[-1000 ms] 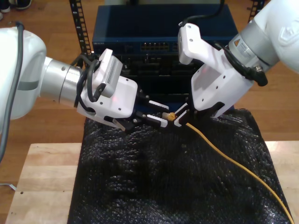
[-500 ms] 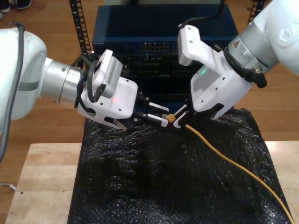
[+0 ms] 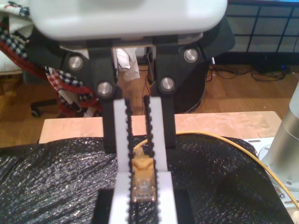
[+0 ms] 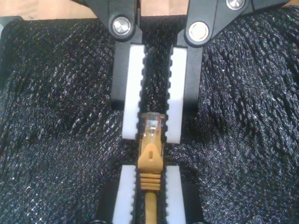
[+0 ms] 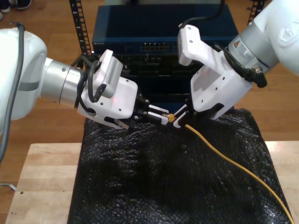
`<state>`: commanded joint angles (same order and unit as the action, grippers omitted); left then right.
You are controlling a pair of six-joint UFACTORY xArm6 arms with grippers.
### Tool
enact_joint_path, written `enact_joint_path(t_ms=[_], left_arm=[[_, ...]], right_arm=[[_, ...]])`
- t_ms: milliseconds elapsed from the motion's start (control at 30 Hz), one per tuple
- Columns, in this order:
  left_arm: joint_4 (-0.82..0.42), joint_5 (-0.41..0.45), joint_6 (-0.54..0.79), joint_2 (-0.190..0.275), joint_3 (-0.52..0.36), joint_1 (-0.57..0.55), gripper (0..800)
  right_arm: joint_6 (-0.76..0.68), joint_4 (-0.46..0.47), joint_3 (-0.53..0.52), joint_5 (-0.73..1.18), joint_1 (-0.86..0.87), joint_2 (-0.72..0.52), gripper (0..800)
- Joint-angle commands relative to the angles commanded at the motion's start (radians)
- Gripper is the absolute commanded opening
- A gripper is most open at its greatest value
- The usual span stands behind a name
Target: Grab the cable and plug it in
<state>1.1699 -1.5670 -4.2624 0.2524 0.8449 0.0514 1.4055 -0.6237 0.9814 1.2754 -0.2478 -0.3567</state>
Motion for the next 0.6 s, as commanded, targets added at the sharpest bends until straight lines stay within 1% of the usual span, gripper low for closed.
enact_joint_path(t_ms=[33, 100, 133, 267, 300, 367, 400, 500, 600], left_arm=[[0.0, 0.0, -0.002, 0.0, 0.0, 0.0, 7], [0.0, -0.005, 0.0, 0.0, 0.0, 0.0, 3], [0.0, -0.005, -0.002, 0.0, 0.0, 0.0, 2], [0.0, -0.005, -0.005, 0.002, 0.005, 0.002, 2], [0.0, -0.005, -0.006, 0.002, 0.005, 0.002, 2], [-0.002, -0.006, -0.008, 0.002, 0.006, 0.005, 2], [0.0, -0.006, -0.008, 0.0, 0.006, 0.011, 2], [0.005, -0.021, -0.014, -0.009, 0.006, 0.026, 1], [0.014, -0.084, -0.049, -0.037, 0.011, 0.029, 1]], right_arm=[[0.0, -0.002, 0.0, 0.0, 0.0, 0.0, 113], [0.0, -0.005, 0.002, 0.002, 0.0, 0.0, 310], [0.002, -0.005, 0.003, 0.003, 0.0, 0.0, 383], [0.002, -0.005, 0.005, 0.006, 0.003, -0.002, 634], [0.003, -0.005, 0.006, 0.006, 0.003, -0.002, 676], [0.003, -0.005, 0.008, 0.006, 0.006, -0.003, 747], [0.003, -0.005, 0.008, 0.006, 0.009, -0.008, 770], [0.003, -0.005, 0.008, 0.003, 0.011, -0.023, 778], [0.006, -0.006, 0.015, 0.002, 0.011, -0.023, 791]])
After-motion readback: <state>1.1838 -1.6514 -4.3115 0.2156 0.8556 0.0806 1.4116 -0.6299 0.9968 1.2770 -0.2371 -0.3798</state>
